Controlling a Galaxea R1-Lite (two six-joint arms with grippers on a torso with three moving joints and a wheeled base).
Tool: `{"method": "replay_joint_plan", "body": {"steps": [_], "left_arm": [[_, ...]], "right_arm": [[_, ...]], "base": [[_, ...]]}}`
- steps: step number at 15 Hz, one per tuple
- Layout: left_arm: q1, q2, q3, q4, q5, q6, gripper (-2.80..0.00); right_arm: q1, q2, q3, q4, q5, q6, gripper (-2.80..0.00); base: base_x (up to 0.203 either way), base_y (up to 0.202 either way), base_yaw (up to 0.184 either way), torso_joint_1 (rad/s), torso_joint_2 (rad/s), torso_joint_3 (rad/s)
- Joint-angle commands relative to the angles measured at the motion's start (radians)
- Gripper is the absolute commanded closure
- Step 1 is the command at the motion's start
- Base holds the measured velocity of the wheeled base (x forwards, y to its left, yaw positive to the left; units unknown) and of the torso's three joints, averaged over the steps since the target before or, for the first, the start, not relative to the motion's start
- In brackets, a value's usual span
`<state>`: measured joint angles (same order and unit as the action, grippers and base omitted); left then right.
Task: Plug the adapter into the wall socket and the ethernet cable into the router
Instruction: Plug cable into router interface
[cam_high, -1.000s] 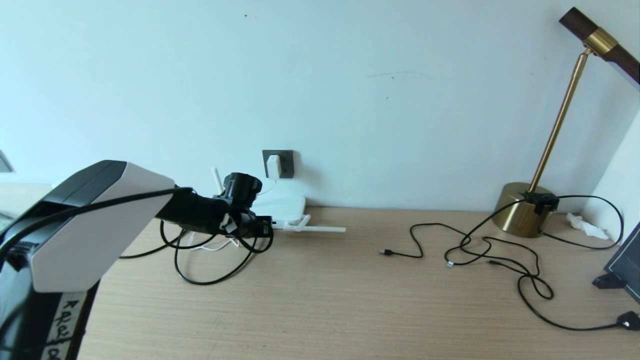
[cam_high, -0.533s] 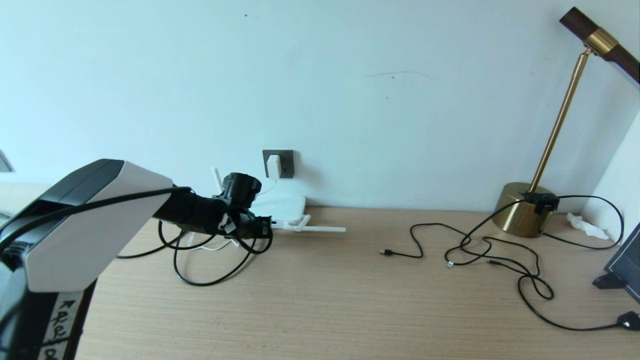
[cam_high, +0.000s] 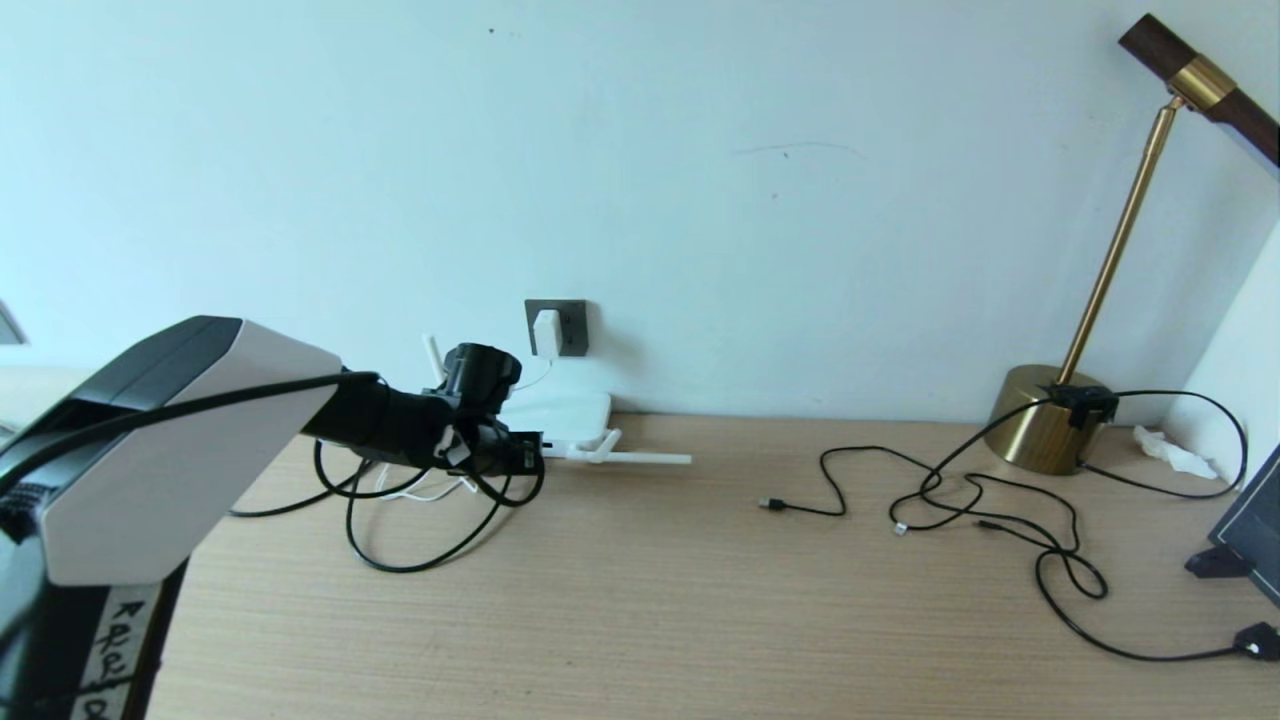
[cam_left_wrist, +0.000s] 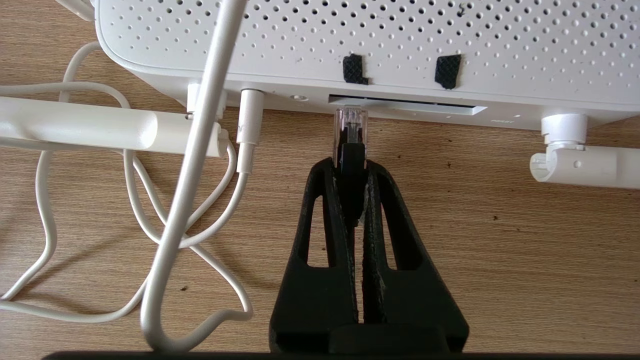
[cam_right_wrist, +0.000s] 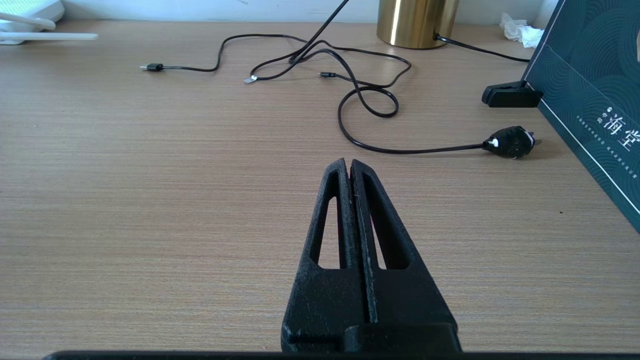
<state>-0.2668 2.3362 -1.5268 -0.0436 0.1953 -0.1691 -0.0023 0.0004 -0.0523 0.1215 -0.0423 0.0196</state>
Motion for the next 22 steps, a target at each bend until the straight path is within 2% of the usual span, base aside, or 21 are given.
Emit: {"method": "replay_joint_plan", "body": {"steps": [1,22], "left_arm": [[0.000,-0.004,0.000,-0.001,0.001,-0.001,0.00],[0.000,0.019,-0.030,0.001,0.001,-0.001,0.00]], "right_arm": [[0.001,0.001,0.000,0.000,-0.001,0.000,0.00],[0.001,0.001,0.000,0.001,-0.001,0.000,0.00]], "base": [[0.000,0.000,0.000,0.000,0.00,0.000],[0.000,0.000,0.000,0.000,0.00,0.000]]}}
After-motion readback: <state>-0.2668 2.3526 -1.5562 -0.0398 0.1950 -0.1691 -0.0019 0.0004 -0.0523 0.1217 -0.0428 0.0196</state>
